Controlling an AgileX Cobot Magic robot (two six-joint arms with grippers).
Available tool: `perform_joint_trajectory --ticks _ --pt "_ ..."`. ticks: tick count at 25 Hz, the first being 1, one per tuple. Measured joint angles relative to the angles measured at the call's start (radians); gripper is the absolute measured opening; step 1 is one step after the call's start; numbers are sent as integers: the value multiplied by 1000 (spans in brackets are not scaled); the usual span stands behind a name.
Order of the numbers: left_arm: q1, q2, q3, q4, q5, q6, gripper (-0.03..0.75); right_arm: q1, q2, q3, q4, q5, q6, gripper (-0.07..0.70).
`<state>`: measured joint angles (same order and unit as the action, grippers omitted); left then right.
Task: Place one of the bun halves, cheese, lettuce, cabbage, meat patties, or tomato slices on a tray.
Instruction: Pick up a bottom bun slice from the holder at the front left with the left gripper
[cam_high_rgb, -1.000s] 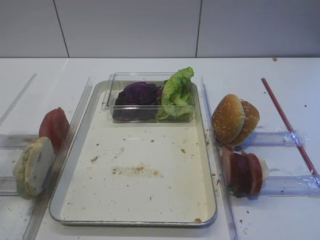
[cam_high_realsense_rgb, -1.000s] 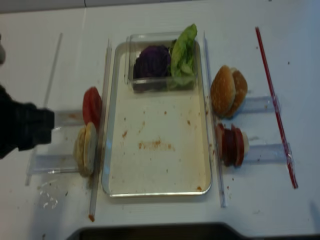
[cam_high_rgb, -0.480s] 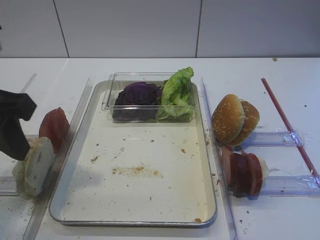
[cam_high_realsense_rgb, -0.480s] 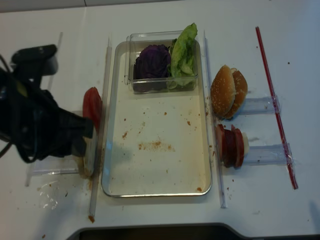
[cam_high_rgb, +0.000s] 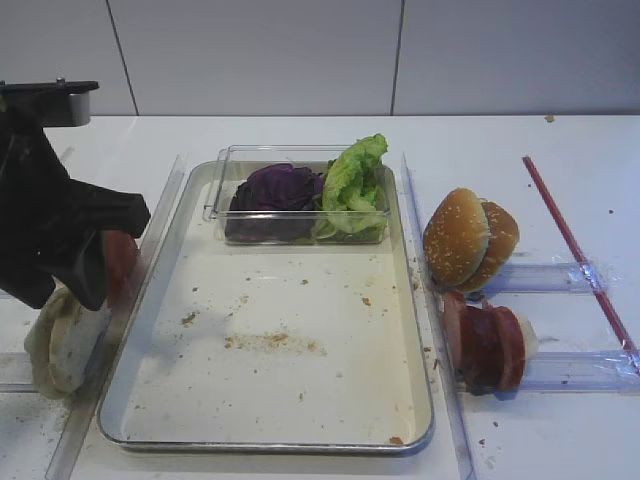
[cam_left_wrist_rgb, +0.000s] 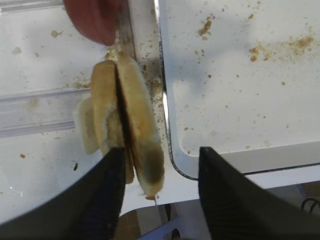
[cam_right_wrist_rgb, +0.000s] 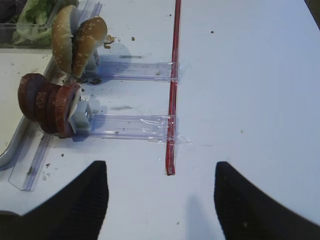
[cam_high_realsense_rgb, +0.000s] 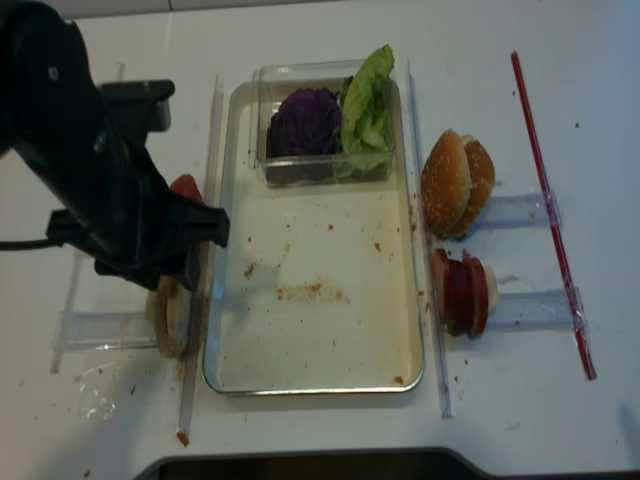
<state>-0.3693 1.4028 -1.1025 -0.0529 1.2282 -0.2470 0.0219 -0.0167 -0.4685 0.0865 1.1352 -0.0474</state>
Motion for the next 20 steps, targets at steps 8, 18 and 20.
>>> perform_joint_trajectory --ticks 8,18,20 --pt "-2 45 -2 -16 -1 0 332 0 0 0 0 0 0 497" --pt "-18 111 -2 -14 -4 -4 332 0 0 0 0 0 0 497" --pt "-18 126 -2 -13 -4 -4 325 0 0 0 0 0 0 498"
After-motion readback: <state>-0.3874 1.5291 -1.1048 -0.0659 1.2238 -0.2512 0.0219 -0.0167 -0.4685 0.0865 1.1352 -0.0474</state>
